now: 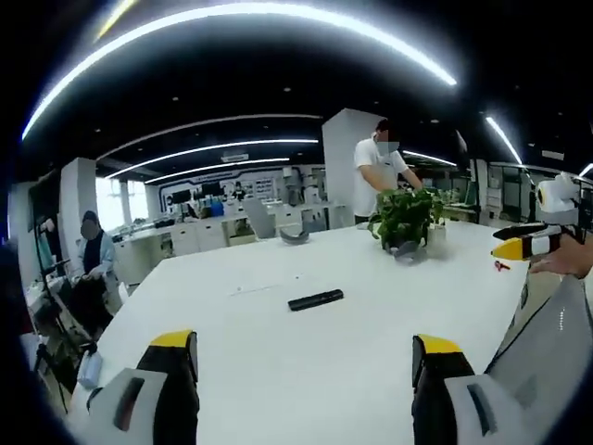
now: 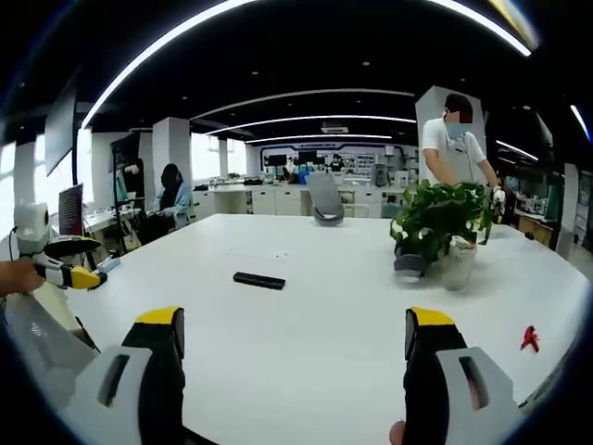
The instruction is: Press the specified remote control buttons in sequence, fully releasing each button before pressing the next.
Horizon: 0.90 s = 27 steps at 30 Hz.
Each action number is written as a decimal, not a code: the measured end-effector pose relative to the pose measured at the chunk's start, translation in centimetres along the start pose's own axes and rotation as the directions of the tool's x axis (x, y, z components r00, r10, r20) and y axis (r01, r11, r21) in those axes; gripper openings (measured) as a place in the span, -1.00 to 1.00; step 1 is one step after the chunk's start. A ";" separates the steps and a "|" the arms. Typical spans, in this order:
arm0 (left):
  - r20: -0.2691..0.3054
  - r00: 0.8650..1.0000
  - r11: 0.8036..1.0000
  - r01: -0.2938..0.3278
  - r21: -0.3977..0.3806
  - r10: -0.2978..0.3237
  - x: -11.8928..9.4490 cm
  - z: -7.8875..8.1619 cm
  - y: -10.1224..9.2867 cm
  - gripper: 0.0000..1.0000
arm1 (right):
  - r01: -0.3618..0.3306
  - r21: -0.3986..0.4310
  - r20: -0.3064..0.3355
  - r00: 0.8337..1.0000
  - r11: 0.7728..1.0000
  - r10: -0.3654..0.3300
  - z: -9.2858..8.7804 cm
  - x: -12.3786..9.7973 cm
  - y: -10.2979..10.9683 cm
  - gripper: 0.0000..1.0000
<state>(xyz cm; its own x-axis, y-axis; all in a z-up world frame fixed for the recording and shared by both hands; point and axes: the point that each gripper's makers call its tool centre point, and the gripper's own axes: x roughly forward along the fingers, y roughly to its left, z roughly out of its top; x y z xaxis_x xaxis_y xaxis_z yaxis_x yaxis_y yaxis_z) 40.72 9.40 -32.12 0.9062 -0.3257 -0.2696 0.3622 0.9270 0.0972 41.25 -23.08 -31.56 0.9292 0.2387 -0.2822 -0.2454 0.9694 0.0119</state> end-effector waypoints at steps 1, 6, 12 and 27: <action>0.000 1.000 1.000 -0.006 0.006 0.006 -0.1 0.0 0.1 1.00 | -0.002 -0.004 -0.002 1.000 1.000 0.002 0.0 0.0 0.1 1.00; 0.014 0.998 0.997 -0.067 0.030 0.067 -0.3 0.1 1.4 1.00 | -0.006 -0.008 -0.014 1.000 1.000 0.006 -0.2 0.2 0.1 1.00; 0.023 0.996 0.996 -0.083 0.044 0.082 -0.3 0.0 1.9 1.00 | -0.012 0.010 -0.041 0.999 1.000 0.012 -0.8 0.4 0.1 1.00; 0.047 0.993 0.994 -0.110 0.025 0.109 -0.4 -0.4 3.1 1.00 | -0.013 0.005 -0.066 0.998 1.000 0.013 -1.3 0.5 0.1 0.97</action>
<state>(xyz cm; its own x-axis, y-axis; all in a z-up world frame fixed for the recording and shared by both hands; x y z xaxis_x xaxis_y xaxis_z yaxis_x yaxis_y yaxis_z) 41.37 12.45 -32.13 0.9494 -0.2313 -0.2122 0.2656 0.9524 0.1499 41.32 -22.95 -32.92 0.9054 0.2471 -0.3451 -0.2559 0.9665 0.0206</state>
